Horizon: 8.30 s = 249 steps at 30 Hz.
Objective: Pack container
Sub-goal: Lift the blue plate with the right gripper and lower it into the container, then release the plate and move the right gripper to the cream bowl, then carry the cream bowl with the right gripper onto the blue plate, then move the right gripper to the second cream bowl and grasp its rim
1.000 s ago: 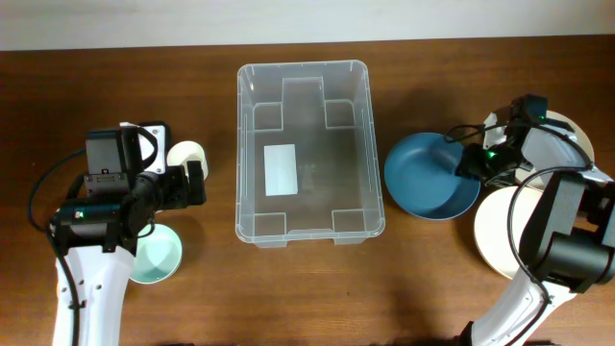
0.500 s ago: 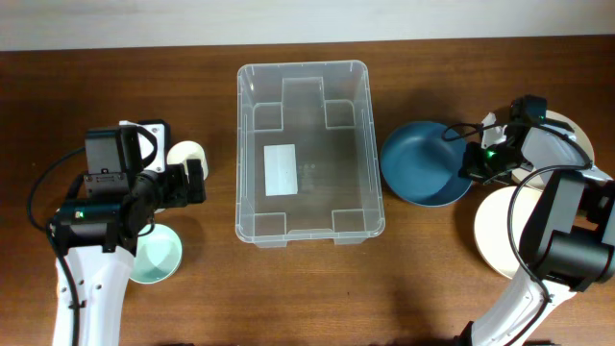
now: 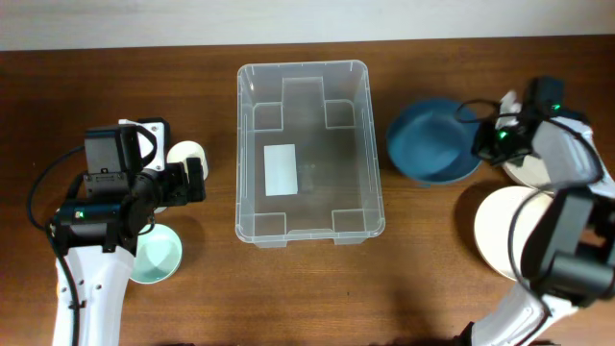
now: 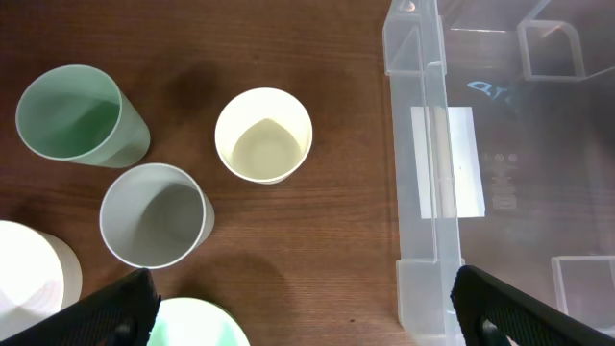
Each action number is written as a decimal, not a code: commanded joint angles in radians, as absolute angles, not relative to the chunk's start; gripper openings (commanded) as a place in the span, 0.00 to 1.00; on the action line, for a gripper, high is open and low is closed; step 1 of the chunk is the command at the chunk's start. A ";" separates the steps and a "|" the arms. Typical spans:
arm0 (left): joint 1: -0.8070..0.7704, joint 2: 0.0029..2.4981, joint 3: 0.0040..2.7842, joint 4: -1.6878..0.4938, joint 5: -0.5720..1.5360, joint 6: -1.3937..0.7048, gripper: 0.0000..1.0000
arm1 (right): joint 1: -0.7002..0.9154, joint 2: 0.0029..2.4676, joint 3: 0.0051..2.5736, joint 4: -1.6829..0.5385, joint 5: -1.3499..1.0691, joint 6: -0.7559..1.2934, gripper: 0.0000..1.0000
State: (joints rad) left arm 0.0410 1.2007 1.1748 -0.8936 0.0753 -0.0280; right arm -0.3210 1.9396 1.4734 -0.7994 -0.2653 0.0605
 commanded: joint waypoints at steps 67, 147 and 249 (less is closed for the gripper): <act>0.172 1.198 1.199 -0.921 -0.073 -0.258 0.99 | -0.099 2.017 1.914 -1.104 0.321 0.038 0.69; 0.171 1.198 1.199 -0.892 -0.057 -0.257 0.99 | 0.611 2.246 2.141 -1.149 0.062 -0.448 0.04; 0.171 1.198 1.199 -0.868 -0.045 -0.257 0.99 | -0.149 1.878 1.133 -0.725 0.391 0.572 0.04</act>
State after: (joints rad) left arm 0.1688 1.2007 1.1763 -0.8703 -0.0559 -0.2485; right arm -0.1493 1.8729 1.1133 -0.7433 0.3588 0.6586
